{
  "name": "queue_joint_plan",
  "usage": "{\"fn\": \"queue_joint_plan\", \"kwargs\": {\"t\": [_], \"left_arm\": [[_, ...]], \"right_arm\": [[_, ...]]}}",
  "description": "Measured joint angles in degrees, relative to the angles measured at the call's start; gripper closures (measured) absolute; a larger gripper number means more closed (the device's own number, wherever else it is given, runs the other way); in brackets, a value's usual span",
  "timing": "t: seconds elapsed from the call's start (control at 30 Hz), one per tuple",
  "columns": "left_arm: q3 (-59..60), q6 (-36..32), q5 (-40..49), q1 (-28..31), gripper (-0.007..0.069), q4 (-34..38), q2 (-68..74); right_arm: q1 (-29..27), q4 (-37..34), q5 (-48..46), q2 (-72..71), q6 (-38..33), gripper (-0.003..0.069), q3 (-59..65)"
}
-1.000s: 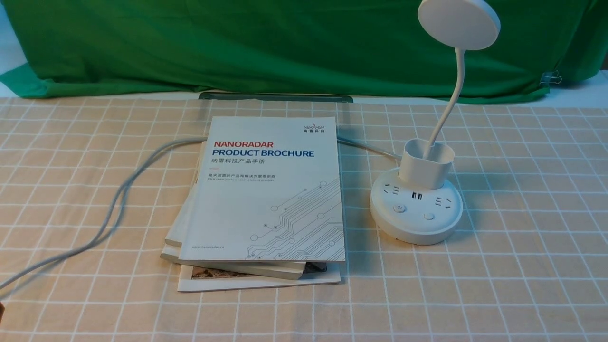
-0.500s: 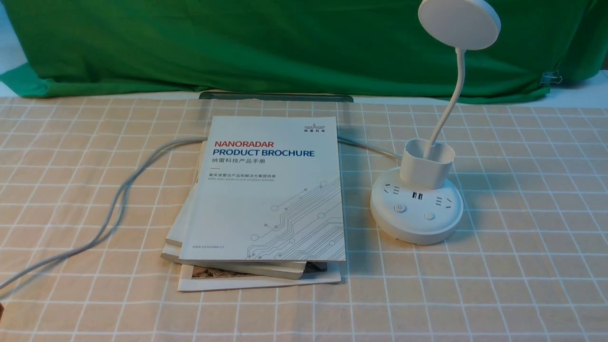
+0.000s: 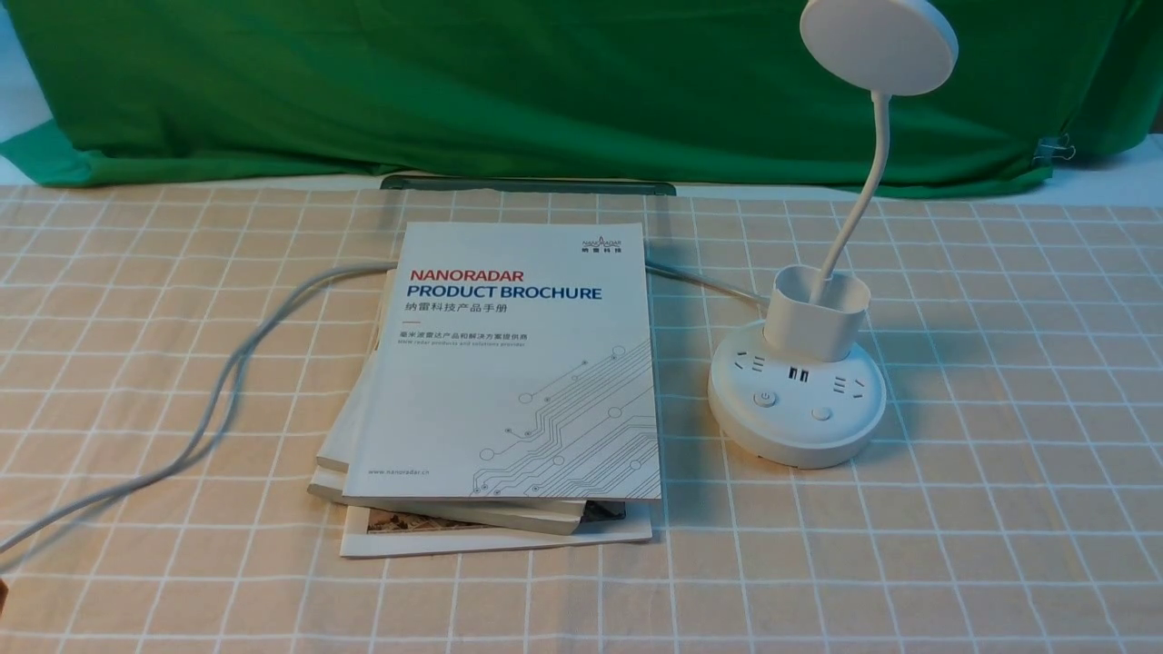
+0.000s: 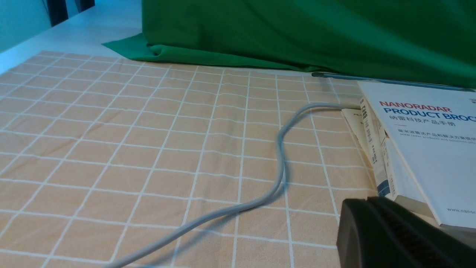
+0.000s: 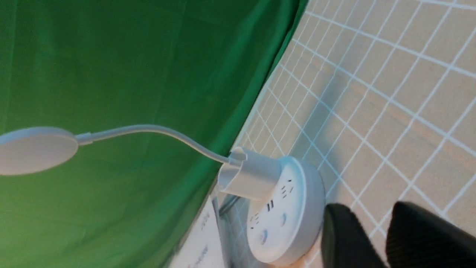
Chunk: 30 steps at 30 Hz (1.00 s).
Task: Turn on the table lamp on the light coffee tablecloth with your hand.
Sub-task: 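Press the button on the base of the white desk lamp with the right gripper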
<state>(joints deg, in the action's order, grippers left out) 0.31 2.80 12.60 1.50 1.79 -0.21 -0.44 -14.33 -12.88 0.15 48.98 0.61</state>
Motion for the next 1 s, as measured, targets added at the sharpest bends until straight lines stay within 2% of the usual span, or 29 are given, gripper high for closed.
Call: {"fn": "queue_joint_plan", "kwargs": {"t": [0.2, 0.27, 0.37, 0.4, 0.43, 0.63, 0.7, 0.77, 0.9, 1.0], "left_arm": [[0.0, 0.0, 0.0, 0.0, 0.0603, 0.0, 0.0], [0.0, 0.0, 0.0, 0.0, 0.0603, 0.0, 0.0], [0.0, 0.0, 0.0, 0.0, 0.0603, 0.0, 0.0], [0.0, 0.0, 0.0, 0.0, 0.0603, 0.0, 0.0], [0.0, 0.0, 0.0, 0.0, 0.0603, 0.0, 0.0], [0.0, 0.0, 0.0, 0.0, 0.0603, 0.0, 0.0], [0.0, 0.0, 0.0, 0.0, 0.0603, 0.0, 0.0], [0.0, 0.0, 0.0, 0.0, 0.0603, 0.0, 0.0], [0.0, 0.0, 0.0, 0.0, 0.0603, 0.0, 0.0], [0.0, 0.0, 0.0, 0.0, 0.0603, 0.0, 0.0]], "right_arm": [[0.0, 0.0, 1.6, -0.05, -12.74, 0.0424, -0.22], [0.0, 0.0, 1.04, 0.49, -16.88, 0.045, -1.83], [0.0, 0.0, 0.41, 3.65, -25.14, 0.0532, -7.03], [0.0, 0.0, -0.84, 8.04, -32.69, 0.06, -12.41], [0.0, 0.0, -2.07, 11.04, -37.21, 0.062, -15.83], [0.0, 0.06, -16.1, 30.1, -61.12, 0.063, -37.25], [0.06, 0.0, -21.4, 36.45, -66.97, 0.063, -42.9], [1.01, 0.0, -27.75, 43.24, -70.15, 0.063, -49.34], [5.69, 0.16, -32.33, 52.22, -71.67, 0.063, -55.08], [12.92, 2.85, -34.07, 59.99, -71.63, 0.063, -57.77]]}}
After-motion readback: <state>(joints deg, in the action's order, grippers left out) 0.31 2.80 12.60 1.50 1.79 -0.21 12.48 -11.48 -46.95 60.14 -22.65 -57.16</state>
